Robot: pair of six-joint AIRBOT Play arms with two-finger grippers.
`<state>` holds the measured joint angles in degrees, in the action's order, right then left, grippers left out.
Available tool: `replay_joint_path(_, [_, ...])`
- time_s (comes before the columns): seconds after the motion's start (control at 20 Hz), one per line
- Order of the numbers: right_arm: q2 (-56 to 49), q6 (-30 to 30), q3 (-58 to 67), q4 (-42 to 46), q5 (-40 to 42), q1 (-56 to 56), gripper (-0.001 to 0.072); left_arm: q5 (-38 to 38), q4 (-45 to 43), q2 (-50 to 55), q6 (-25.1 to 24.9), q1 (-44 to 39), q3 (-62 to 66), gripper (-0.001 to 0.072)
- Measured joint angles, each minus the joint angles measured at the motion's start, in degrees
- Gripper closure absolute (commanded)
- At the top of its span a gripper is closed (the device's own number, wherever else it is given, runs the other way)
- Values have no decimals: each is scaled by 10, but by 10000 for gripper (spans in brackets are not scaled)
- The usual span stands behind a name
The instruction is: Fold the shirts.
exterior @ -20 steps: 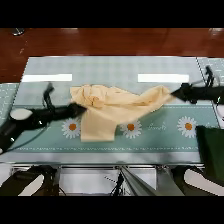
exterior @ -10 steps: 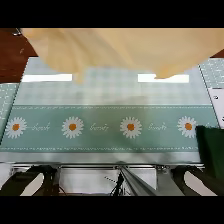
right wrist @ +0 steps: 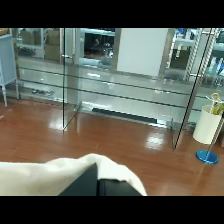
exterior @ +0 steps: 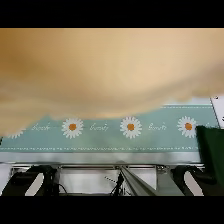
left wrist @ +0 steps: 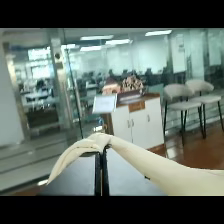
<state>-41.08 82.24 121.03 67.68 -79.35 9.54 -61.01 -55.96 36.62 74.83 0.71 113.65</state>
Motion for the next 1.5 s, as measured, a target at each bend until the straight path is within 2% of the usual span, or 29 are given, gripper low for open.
replay_joint_path(0.3, [16,2,-85,-35,-37,0,696,-65,-19,-13,25,0,-82,676])
replay_joint_path(0.45, [17,-4,-195,-60,-37,0,696,-75,-24,-7,28,0,-162,676])
replay_joint_path(0.65, [-11,-25,-349,-81,10,0,696,-70,-25,30,28,0,-278,676])
replay_joint_path(0.9, [-150,-60,-424,-116,86,0,696,5,-23,136,29,0,-378,676])
replay_joint_path(1.25, [-399,-86,-385,-270,205,0,683,144,69,333,30,-1,-403,674])
replay_joint_path(1.3, [-426,-79,-378,-289,214,0,448,149,86,354,30,-1,-404,644])
replay_joint_path(1.35, [-448,-76,-374,-308,223,1,102,153,103,377,29,-2,-405,404])
replay_joint_path(1.4, [-468,-71,-369,-328,233,2,81,153,121,393,29,-2,-405,-6])
replay_joint_path(1.5, [-492,-67,-365,-353,241,5,81,131,146,420,27,-1,-405,7])
